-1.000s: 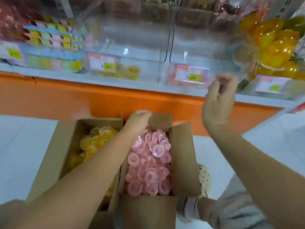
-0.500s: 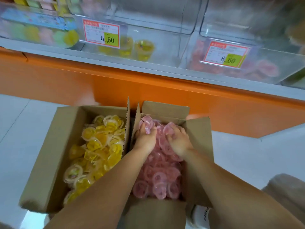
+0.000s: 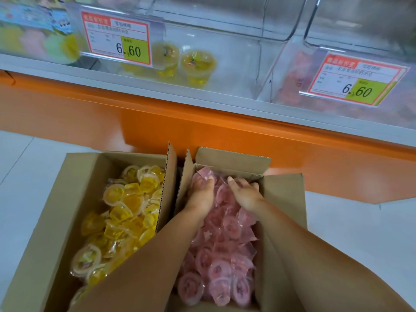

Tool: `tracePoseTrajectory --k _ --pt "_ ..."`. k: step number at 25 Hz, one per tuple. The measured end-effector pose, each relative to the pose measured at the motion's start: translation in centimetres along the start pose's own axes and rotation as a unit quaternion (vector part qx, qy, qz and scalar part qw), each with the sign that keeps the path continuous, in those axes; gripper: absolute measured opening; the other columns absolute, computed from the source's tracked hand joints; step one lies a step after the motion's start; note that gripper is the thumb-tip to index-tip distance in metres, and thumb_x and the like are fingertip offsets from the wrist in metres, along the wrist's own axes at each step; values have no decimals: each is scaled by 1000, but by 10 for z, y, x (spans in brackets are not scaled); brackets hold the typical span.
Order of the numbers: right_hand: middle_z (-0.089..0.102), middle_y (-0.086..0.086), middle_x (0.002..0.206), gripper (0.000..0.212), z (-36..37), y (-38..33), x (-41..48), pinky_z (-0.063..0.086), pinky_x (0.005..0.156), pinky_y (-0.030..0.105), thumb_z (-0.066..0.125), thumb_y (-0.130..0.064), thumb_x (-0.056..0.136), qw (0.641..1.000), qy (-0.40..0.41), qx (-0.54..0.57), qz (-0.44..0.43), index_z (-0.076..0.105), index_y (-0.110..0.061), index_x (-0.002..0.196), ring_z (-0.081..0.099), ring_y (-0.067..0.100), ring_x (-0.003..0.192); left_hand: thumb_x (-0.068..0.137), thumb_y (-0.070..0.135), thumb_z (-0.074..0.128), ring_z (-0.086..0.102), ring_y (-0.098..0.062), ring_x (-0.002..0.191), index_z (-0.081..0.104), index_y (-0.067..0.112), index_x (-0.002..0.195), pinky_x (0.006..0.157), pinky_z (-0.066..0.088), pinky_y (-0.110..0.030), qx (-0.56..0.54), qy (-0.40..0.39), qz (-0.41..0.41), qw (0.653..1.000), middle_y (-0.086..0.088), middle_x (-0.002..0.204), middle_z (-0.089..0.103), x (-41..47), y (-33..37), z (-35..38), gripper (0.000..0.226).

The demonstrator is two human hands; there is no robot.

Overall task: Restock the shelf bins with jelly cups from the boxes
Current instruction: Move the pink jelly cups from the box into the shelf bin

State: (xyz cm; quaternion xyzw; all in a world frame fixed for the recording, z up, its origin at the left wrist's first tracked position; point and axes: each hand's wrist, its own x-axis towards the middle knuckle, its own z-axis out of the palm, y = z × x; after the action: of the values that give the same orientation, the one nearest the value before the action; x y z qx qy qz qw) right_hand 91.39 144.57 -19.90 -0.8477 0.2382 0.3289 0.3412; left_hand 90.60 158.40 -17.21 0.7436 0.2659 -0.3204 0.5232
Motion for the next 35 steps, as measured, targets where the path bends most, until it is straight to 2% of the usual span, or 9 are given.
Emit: tracePoseTrajectory --k 3,8,13,18,23,25,28,31,35 --pt "17 8 159 59 -6 -5 -6 12 118 41 18 -55 100 999 -34 22 -19 25 -28 151 7 28 147 106 48 29 38 -31 140 34 21 152 111 32 -40 -27 -11 -2 1000 -8 154 40 -5 4 -3 54" --pt "42 5 148 49 12 6 -12 29 111 37 31 -53 99 990 -25 141 -1 41 -31 141 39 27 135 105 52 30 38 -28 141 38 25 151 118 30 -46 -57 -52 -17 997 -6 155 40 -5 -6 -14 54" --pt "56 -11 110 20 11 9 -27 39 89 31 50 -51 94 963 -26 267 -15 58 -40 109 52 14 103 102 58 31 33 -27 145 31 27 154 119 27 -47 -62 -73 -30 995 -4 159 34 -1 -10 -16 60" --pt "51 -10 131 34 7 17 -40 58 73 39 68 -34 85 908 -74 412 -10 61 -42 118 51 17 120 100 64 27 29 -26 146 27 36 154 114 26 -46 -45 -93 -26 994 -1 160 30 -13 -5 -14 62" --pt "44 -7 140 45 0 12 -43 60 69 47 65 -39 78 910 -122 395 9 62 -37 122 49 28 123 92 76 32 33 -29 144 32 38 151 113 32 -54 -67 -93 -63 991 -3 160 30 -10 -10 -18 71" --pt "44 -4 137 35 -1 10 -44 60 68 45 62 -40 83 907 -120 403 17 65 -32 118 50 29 120 90 77 34 50 -26 128 38 39 148 104 43 -56 -85 -81 -71 991 -3 155 39 -10 -10 -19 70" --pt "62 10 125 34 -5 8 -46 59 68 42 60 -41 84 894 -136 427 33 67 -23 113 65 34 105 93 71 39 64 -22 100 52 33 136 83 58 -50 -161 -92 -93 978 -4 125 64 -12 -8 -17 59" --pt "56 5 127 38 -5 6 -51 59 71 45 66 -46 83 893 -136 429 22 64 -28 116 61 33 108 94 70 40 62 -23 101 51 34 134 74 60 -48 -175 -97 -94 975 -1 123 61 -16 -6 -16 55" --pt "54 1 128 32 -2 3 -57 59 73 50 67 -40 86 898 -120 423 -11 65 -28 115 63 26 105 85 82 39 63 -28 106 51 40 133 83 59 -49 -134 -116 -91 980 -2 127 58 -20 -2 -17 65"
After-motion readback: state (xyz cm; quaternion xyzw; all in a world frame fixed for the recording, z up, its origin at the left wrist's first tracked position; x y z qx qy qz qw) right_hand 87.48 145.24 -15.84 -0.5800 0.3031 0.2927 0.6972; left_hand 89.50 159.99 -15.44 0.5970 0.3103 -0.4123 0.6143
